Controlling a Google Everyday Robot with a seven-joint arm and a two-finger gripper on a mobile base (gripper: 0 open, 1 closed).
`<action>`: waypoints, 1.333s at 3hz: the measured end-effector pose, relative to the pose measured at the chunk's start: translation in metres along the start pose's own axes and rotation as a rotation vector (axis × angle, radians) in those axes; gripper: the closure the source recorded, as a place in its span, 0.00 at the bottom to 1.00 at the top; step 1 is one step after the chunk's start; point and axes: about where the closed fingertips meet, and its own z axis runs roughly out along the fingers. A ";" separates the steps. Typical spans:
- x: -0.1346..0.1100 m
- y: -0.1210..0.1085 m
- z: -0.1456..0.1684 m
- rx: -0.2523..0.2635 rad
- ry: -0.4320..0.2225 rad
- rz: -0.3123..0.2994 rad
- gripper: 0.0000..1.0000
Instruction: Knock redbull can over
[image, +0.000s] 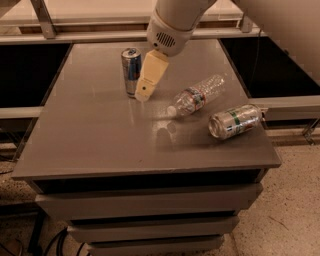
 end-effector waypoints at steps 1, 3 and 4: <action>-0.013 0.004 0.014 -0.040 -0.035 0.017 0.00; -0.012 0.005 0.023 -0.038 -0.053 0.009 0.00; -0.010 0.004 0.038 -0.035 -0.075 0.014 0.00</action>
Offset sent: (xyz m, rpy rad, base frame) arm 0.0028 0.0141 -0.0067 0.0368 0.0245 0.0058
